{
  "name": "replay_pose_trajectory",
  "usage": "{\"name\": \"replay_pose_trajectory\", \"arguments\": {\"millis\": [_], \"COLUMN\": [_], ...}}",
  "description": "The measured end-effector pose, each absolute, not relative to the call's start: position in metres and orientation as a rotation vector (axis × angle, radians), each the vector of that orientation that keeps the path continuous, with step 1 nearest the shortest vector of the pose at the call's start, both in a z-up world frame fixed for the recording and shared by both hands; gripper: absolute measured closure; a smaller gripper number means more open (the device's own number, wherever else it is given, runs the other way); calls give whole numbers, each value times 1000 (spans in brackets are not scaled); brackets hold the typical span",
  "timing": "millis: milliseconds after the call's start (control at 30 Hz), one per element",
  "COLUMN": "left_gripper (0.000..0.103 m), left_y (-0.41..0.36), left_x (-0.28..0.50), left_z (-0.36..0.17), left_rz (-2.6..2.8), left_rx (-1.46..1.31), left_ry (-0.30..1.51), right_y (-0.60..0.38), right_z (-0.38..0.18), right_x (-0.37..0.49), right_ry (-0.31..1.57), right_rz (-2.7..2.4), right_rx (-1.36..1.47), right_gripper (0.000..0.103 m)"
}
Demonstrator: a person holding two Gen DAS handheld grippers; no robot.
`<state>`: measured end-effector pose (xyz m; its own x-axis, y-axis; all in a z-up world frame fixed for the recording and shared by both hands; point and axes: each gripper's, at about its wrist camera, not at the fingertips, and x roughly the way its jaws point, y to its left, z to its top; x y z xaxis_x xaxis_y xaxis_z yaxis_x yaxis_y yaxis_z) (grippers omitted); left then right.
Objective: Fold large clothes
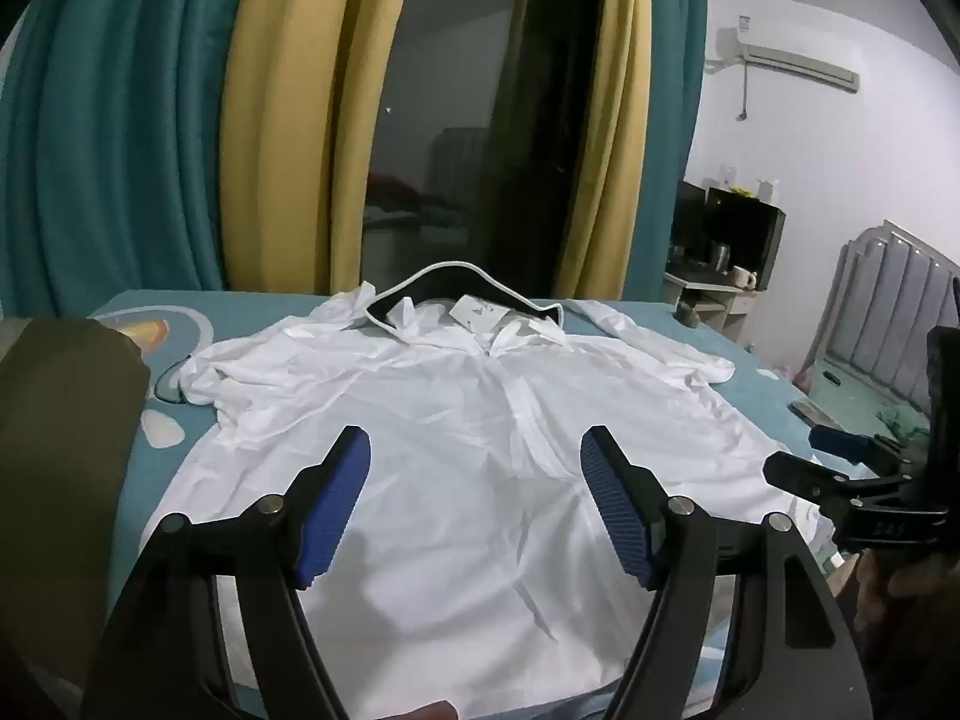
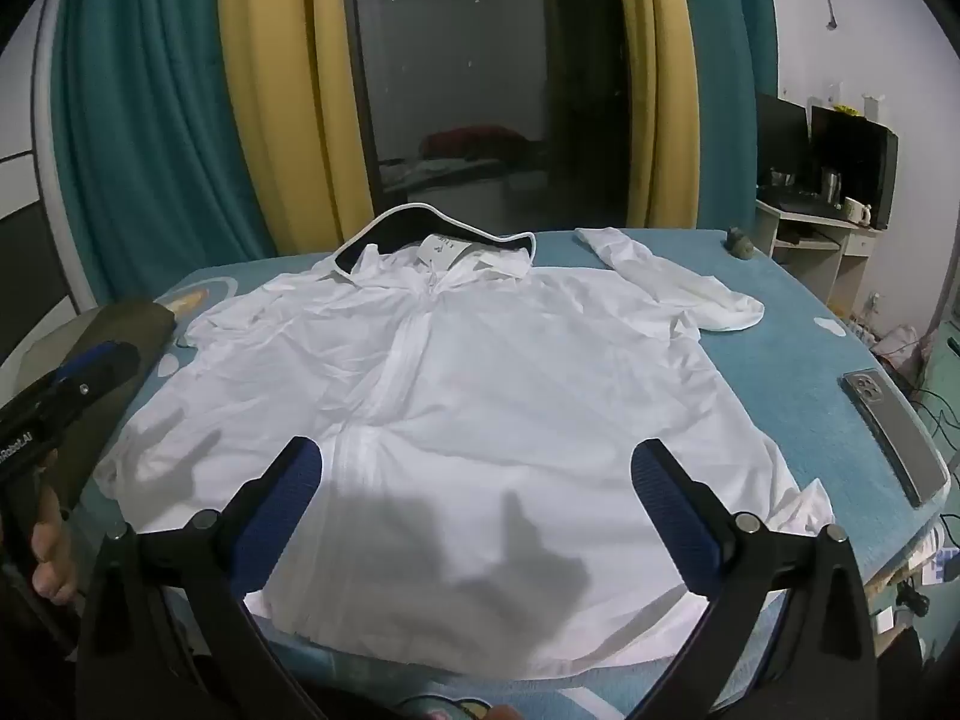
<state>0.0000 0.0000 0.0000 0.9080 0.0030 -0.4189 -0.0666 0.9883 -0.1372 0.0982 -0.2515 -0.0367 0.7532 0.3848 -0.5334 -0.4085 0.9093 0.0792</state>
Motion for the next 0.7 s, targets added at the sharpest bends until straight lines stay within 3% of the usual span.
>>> {"name": "replay_pose_trajectory", "arguments": {"millis": [700], "left_gripper": [27], "left_y": [5], "left_x": [-13], "left_z": [-1], "left_rz": [36], "left_rx": [-145], "left_ry": [426], "right_y": [-261], "right_z": [-39], "right_x": [83], "right_ry": [584], "right_rz": [390], "right_rx": [-34], "right_gripper": [1]}}
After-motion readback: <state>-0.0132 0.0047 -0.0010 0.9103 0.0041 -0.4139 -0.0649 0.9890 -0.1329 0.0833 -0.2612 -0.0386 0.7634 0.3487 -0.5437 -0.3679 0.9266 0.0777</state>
